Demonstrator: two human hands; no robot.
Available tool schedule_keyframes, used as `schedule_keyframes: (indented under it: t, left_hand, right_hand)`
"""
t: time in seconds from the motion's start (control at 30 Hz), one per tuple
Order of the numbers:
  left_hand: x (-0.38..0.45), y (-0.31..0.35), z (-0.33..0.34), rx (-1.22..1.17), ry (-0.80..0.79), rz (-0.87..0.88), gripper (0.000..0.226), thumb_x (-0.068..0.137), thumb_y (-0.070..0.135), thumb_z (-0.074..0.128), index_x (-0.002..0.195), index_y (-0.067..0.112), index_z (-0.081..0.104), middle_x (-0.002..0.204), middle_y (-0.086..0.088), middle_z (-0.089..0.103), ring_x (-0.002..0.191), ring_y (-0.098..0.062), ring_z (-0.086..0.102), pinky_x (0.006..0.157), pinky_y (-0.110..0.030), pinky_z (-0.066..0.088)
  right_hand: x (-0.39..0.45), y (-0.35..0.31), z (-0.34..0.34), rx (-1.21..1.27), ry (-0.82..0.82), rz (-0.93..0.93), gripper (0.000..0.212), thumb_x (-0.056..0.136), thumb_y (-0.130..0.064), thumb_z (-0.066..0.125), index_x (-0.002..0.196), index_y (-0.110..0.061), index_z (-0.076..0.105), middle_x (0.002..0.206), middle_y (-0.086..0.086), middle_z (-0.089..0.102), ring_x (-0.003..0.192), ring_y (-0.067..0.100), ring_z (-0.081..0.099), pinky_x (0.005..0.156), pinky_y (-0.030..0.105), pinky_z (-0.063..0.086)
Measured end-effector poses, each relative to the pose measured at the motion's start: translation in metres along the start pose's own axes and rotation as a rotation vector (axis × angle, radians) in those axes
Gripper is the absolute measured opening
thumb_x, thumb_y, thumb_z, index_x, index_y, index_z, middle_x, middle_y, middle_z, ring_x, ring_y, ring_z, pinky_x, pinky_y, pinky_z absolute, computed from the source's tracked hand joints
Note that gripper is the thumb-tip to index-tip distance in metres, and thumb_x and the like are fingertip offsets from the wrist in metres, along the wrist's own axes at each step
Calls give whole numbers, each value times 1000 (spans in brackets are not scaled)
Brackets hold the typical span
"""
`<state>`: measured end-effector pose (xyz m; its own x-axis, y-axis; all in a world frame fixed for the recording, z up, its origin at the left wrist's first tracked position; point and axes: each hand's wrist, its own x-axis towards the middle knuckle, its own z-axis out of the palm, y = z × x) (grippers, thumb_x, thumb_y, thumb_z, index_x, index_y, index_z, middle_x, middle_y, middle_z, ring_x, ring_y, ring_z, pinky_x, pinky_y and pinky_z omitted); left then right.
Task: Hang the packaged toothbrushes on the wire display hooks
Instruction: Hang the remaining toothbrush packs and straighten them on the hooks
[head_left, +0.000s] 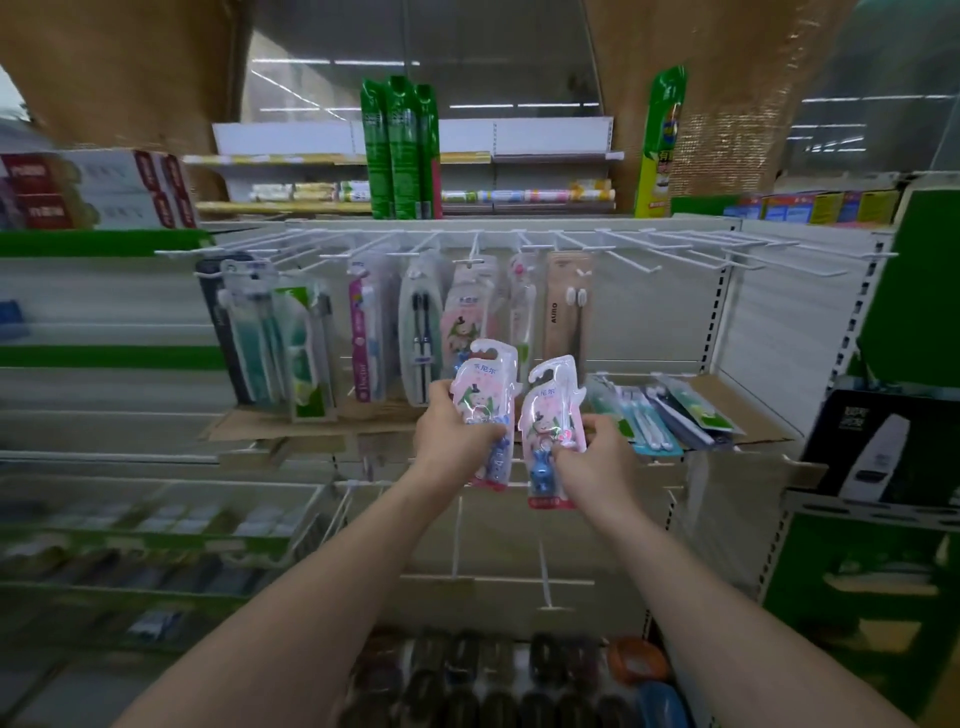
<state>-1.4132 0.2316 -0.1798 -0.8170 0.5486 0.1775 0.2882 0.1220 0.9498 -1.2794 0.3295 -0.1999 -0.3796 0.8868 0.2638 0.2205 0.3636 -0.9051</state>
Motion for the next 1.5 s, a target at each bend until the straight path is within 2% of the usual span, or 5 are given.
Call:
schedule_keyframes:
  t: [0.13,0.3,0.67,1.17,1.5]
  left_hand:
    - [-6,-2,-30,-12,88,-27,51,74,13,79,108,27,44,102,1,63,94,-25,66,80,-51,61]
    - [-6,0,-56,21,196,-38,46,74,11,76,107,22,47,98,1,63,88,-23,64,78,-47,60]
    - [22,14,-63,-53,255,13,41,74,9,73,98,30,47,99,0,64,89,-23,66,79,-49,60]
    - [70,5,-53,-25,329,41,47,82,12,76,113,30,45,106,1,65,94,-20,69,70,-41,63]
    - [90,-9,-46,-16,347,31,47,76,18,78,106,33,45,105,2,66,95,-20,68,82,-48,61]
  right_hand:
    - [-13,-17,16,21,-20,-25,27,89,-9,68,106,-24,53,104,0,66,88,18,65,70,40,59]
    - [-16,-38,28,75,-36,-77,28,92,-9,67,117,-18,57,104,-2,62,77,6,60,53,19,49]
    - [21,-73,42,193,-90,-151,26,91,-7,65,111,-22,57,98,-4,64,80,7,61,56,15,45]
    - [82,-68,83,268,-132,-169,24,90,-13,71,98,-32,60,94,-8,67,87,12,68,75,42,63]
    - [89,-47,94,364,-96,-167,17,97,-10,63,109,-21,64,98,-10,67,87,4,64,59,13,53]
